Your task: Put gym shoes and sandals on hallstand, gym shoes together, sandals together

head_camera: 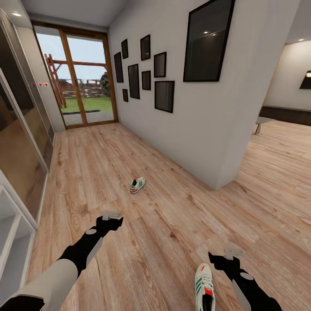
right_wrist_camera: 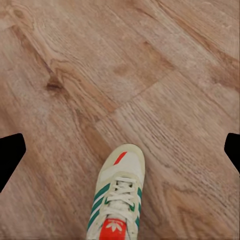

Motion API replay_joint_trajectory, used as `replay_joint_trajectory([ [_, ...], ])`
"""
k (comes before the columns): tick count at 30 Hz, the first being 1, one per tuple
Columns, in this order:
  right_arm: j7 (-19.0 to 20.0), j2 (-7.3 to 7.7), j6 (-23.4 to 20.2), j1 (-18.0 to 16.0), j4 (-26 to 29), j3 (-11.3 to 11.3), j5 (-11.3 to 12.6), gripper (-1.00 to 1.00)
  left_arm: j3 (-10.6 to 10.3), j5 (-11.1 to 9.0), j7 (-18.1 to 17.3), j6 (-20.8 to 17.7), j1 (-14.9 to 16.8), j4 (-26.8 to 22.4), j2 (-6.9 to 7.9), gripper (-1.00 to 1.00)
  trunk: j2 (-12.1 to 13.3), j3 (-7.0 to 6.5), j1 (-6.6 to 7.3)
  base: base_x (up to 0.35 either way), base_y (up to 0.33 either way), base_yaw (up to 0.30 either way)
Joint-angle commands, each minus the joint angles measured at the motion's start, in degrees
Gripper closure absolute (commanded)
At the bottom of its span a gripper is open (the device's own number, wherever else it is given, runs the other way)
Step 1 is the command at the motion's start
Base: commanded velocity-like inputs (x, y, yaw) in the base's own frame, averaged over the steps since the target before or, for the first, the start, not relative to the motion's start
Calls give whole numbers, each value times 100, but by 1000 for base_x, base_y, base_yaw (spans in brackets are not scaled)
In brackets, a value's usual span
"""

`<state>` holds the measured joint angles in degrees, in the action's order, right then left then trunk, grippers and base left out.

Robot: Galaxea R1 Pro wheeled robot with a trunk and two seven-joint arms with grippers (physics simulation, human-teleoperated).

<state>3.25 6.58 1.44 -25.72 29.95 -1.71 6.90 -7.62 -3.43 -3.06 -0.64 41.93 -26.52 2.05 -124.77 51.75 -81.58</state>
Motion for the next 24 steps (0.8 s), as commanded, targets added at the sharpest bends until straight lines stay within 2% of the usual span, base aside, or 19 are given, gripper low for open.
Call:
replay_joint_trajectory([
  [1, 34, -2, 17, -3, -33, -12, 58, -100, -30, -36, -6, -12, 4, -5, 2, -100, -2, 5, 1, 0, 0, 0],
  [11, 29, 30, 19, -3, -118, -31, 61, -100, -39, -59, -54, -68, 28, -75, -23, -100, -363, 173, -197, 0, 0, 6],
  [24, 10, 36, 15, -3, -104, -48, 66, -100, -44, -41, -38, -75, 35, -227, -22, -100, -884, 470, -482, 0, 0, 88],
])
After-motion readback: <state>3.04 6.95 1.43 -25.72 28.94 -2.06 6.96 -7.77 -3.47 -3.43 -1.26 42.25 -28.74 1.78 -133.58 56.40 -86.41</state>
